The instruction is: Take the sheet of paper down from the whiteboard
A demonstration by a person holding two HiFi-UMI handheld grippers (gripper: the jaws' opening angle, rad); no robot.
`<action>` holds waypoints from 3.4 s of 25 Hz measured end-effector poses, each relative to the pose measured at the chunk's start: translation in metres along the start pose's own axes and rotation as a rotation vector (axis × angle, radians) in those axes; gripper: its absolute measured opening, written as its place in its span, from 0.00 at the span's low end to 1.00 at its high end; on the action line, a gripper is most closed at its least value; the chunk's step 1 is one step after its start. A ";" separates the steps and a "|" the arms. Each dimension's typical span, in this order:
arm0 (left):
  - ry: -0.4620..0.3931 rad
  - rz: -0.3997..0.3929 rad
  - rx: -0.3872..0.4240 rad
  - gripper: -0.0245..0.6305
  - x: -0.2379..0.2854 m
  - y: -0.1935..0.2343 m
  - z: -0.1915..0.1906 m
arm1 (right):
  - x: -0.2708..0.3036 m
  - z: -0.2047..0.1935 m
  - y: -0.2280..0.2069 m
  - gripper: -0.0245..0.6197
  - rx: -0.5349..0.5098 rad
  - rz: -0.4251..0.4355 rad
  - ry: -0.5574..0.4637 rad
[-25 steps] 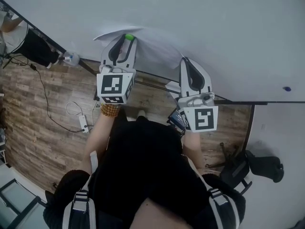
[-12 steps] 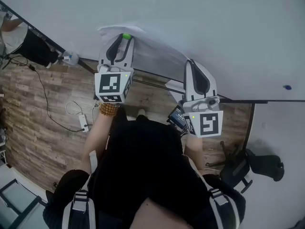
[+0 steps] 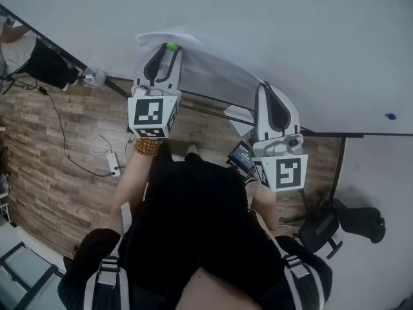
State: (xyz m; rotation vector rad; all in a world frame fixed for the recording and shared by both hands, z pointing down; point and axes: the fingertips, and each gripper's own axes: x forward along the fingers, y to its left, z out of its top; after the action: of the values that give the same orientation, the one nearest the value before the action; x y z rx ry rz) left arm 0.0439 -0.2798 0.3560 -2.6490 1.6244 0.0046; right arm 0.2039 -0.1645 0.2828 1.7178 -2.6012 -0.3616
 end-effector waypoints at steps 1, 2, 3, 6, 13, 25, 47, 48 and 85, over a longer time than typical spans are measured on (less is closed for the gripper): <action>-0.001 -0.002 0.001 0.23 0.000 -0.001 0.000 | -0.001 0.001 0.000 0.03 0.000 -0.003 -0.003; -0.002 -0.003 0.001 0.23 0.000 -0.001 0.000 | -0.002 0.002 0.000 0.03 0.000 -0.005 -0.006; -0.002 -0.004 0.000 0.23 0.000 0.000 0.000 | -0.003 0.002 -0.001 0.03 0.002 -0.008 -0.007; 0.000 0.003 -0.003 0.23 -0.002 0.002 -0.001 | -0.005 0.003 -0.002 0.03 0.006 -0.013 -0.007; 0.006 -0.001 -0.007 0.23 -0.002 0.001 -0.004 | -0.013 0.007 -0.005 0.03 0.020 -0.019 -0.014; 0.019 0.011 -0.008 0.23 -0.002 0.005 -0.007 | -0.032 0.013 -0.024 0.03 0.059 -0.053 -0.035; 0.015 -0.041 -0.003 0.23 -0.041 -0.030 0.005 | -0.027 -0.008 -0.025 0.03 0.073 -0.093 -0.001; 0.024 -0.037 -0.003 0.23 -0.044 -0.031 0.002 | -0.025 -0.011 -0.022 0.03 0.078 -0.088 0.000; -0.096 -0.058 -0.026 0.23 -0.225 0.032 0.049 | -0.007 0.014 0.191 0.03 -0.088 -0.226 0.141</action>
State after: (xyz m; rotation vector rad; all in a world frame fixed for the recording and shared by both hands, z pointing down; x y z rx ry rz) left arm -0.0862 -0.0928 0.3102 -2.6689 1.5291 0.1496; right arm 0.0316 -0.0836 0.3072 1.9345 -2.2674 -0.3375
